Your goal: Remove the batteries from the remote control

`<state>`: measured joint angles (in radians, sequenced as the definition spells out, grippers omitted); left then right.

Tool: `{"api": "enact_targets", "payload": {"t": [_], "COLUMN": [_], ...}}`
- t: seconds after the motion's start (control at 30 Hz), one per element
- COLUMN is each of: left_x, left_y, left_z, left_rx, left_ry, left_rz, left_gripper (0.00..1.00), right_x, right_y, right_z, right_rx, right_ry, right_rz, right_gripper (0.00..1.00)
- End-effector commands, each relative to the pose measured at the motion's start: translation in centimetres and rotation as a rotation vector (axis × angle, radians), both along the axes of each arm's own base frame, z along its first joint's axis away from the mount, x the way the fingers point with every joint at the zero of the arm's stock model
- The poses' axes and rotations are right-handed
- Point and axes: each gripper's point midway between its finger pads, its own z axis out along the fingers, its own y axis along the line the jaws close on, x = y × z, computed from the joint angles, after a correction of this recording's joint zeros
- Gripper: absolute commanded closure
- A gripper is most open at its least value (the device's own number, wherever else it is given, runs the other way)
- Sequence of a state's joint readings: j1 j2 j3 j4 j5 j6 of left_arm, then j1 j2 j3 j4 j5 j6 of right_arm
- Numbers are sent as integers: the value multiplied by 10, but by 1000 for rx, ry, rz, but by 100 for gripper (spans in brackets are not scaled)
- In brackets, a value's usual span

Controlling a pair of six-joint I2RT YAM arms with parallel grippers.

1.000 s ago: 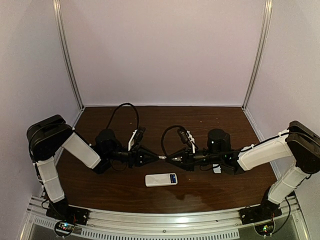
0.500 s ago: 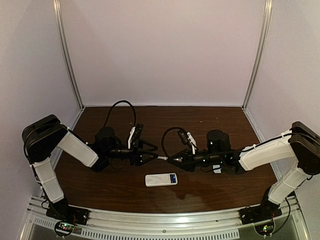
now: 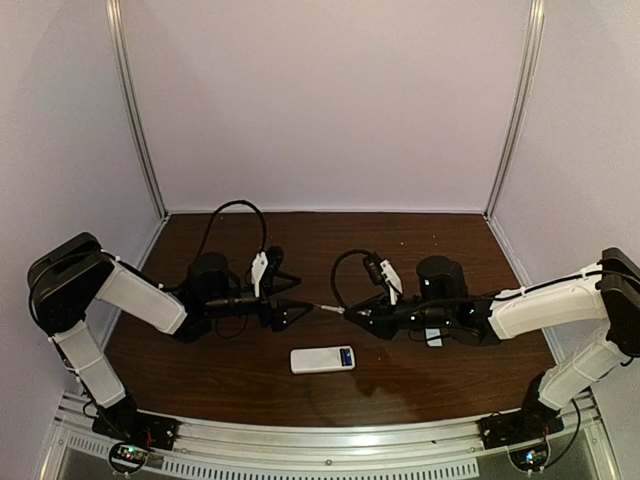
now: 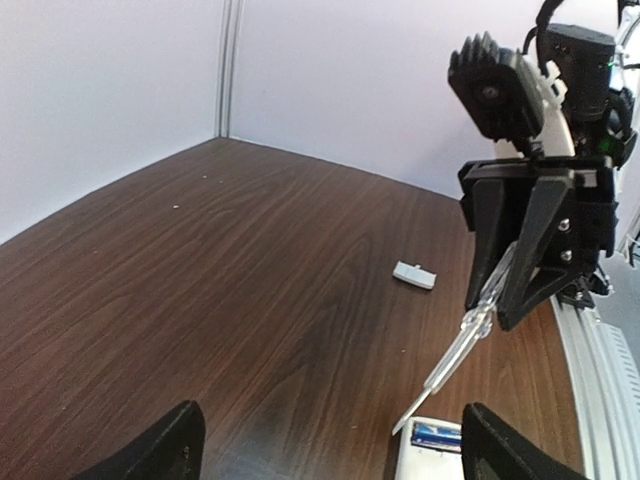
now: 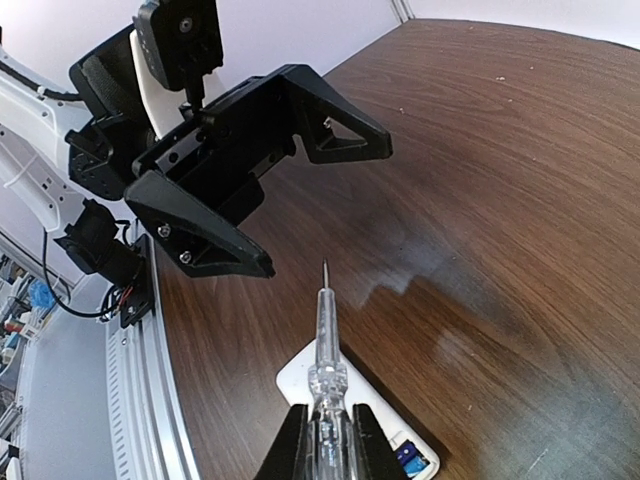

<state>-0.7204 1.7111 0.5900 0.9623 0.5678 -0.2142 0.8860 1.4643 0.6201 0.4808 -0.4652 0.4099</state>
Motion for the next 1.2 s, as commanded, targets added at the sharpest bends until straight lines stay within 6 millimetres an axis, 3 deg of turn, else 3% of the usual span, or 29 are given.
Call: {"api": "enact_targets", "payload": {"t": [0.0, 0.2, 0.47, 0.63, 0.9, 1.17], "left_x": [19, 35, 48, 50, 21, -2], "left_y": [15, 27, 43, 38, 17, 12], "left_z": [-9, -20, -18, -29, -40, -65], "left_rx": [75, 130, 129, 158, 143, 183], "left_ry": [-79, -134, -190, -196, -251, -271], "left_rz": [126, 233, 357, 324, 45, -110], "left_gripper": [3, 3, 3, 3, 3, 3], "right_x": [12, 20, 32, 36, 43, 46], "right_y": [-4, -3, 2, 1, -9, -18], "right_z": [13, 13, 12, 16, 24, 34], "right_rx": [-26, -53, -89, -113, -169, -195], "right_ry": [-54, -69, -83, -98, -125, -132], "right_rz": [-64, -90, -111, -122, -160, -191], "right_gripper": [100, 100, 100, 100, 100, 100]}}
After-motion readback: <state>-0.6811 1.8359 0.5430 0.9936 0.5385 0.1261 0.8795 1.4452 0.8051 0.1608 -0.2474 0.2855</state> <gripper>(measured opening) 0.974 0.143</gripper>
